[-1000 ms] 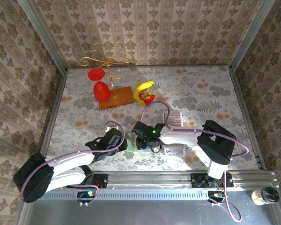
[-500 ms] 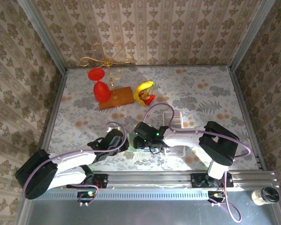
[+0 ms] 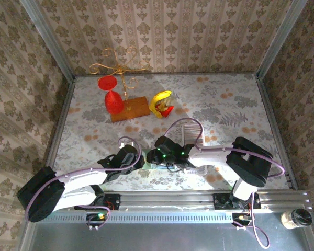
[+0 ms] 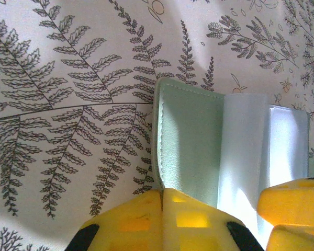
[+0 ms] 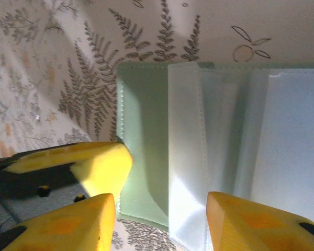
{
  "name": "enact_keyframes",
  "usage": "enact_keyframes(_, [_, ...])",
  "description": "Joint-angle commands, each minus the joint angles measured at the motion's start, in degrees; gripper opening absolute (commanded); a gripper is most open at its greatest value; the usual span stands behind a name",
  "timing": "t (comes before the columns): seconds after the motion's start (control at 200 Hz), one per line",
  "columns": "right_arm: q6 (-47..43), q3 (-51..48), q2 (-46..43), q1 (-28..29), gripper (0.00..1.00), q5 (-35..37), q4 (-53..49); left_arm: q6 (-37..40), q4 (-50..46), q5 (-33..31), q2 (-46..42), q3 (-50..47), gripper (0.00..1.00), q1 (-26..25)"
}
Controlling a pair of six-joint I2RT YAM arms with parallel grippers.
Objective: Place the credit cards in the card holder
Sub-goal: Flip over the card slot in the card holder.
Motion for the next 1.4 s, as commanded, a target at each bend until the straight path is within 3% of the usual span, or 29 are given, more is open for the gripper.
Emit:
enact_keyframes(0.0, [2.41, -0.43, -1.26, -0.21, 0.50, -0.74, 3.48, -0.70, -0.77, -0.02, 0.05, -1.14, 0.00, -0.54])
enact_keyframes(0.155, [3.19, -0.79, -1.25, -0.30, 0.50, -0.38, 4.03, -0.99, -1.39, -0.64, -1.38, -1.49, 0.00, -0.53])
enact_keyframes(0.26, [3.37, -0.62, -0.82, -0.39, 0.50, -0.45, 4.05, -0.73, -2.71, -1.01, -3.26, -1.41, 0.15, -0.59])
enact_keyframes(0.465, [3.95, -0.71, 0.05, -0.70, 0.50, -0.86, 5.24, -1.38, -7.88, -3.59, -8.41, -1.65, 0.26, -0.56])
enact_keyframes(0.705, [4.15, 0.20, 1.83, -0.74, 0.49, -1.92, 6.00, -3.14, -16.94, -8.23, -17.92, -2.54, 0.21, -0.63])
enact_keyframes(0.86, [2.59, 0.91, 1.04, -0.74, 0.41, -1.78, 5.31, -1.69, -22.65, -10.11, -24.57, -1.72, 0.15, -0.47])
enact_keyframes(1.235, [-16.38, 6.06, -15.44, -2.38, 0.49, 5.98, -14.19, 4.07, -26.71, -10.01, -27.51, 5.10, 0.15, -0.52])
enact_keyframes(1.395, [-32.15, 9.10, -28.08, -3.88, 0.51, 10.45, -25.32, 6.33, -26.53, -9.66, -26.63, 7.77, 0.15, -0.46])
